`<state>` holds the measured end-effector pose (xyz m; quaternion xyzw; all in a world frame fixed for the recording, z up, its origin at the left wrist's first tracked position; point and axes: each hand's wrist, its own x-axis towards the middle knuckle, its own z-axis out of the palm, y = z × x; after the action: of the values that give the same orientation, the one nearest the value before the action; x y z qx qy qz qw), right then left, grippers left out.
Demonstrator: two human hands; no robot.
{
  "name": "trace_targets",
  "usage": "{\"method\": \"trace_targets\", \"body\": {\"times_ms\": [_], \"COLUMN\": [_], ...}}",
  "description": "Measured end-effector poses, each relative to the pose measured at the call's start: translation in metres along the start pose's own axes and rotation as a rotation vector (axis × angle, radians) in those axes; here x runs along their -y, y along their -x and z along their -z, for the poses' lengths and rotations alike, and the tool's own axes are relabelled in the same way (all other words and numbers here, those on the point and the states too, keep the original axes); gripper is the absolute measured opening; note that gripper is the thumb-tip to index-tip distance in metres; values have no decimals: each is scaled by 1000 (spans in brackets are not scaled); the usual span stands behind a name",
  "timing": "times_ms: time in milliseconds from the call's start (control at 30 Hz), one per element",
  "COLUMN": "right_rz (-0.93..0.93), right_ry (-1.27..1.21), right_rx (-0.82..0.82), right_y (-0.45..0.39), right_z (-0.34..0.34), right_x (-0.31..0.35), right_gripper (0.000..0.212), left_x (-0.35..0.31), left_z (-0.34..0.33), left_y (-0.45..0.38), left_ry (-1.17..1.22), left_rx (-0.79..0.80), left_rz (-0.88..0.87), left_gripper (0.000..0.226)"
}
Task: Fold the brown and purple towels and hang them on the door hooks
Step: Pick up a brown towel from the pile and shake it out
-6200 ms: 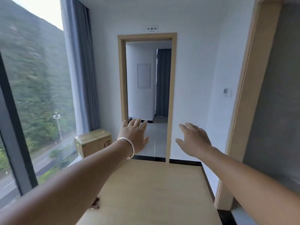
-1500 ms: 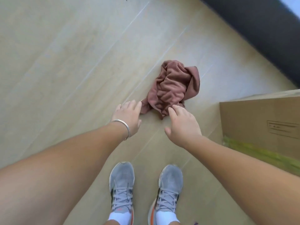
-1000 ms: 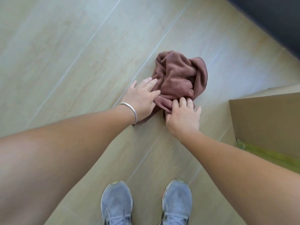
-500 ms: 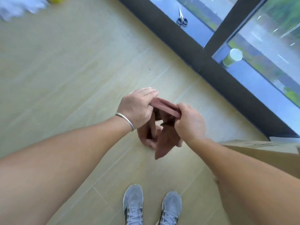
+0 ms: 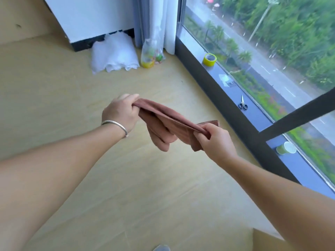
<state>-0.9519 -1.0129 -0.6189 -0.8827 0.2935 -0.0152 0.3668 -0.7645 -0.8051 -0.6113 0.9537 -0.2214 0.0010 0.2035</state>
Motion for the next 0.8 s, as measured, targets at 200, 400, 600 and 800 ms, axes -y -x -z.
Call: {"method": "trace_targets", "body": {"times_ms": [200, 400, 600, 800], "right_rz": [252, 188, 175, 303], "right_ry": [302, 474, 737, 822], "right_rx": [336, 927, 934, 850], "right_y": [56, 144, 194, 213], "right_z": [-67, -152, -194, -260], "right_x": [37, -35, -131, -207], "right_gripper": [21, 42, 44, 56], "left_x": [75, 111, 120, 144], "left_z": [-11, -51, -122, -221], "left_y": [78, 219, 352, 428], "left_ry": [-237, -353, -411, -438], "left_rx": [398, 716, 903, 928], "left_rz": [391, 452, 377, 101], "left_gripper": [48, 46, 36, 52]}}
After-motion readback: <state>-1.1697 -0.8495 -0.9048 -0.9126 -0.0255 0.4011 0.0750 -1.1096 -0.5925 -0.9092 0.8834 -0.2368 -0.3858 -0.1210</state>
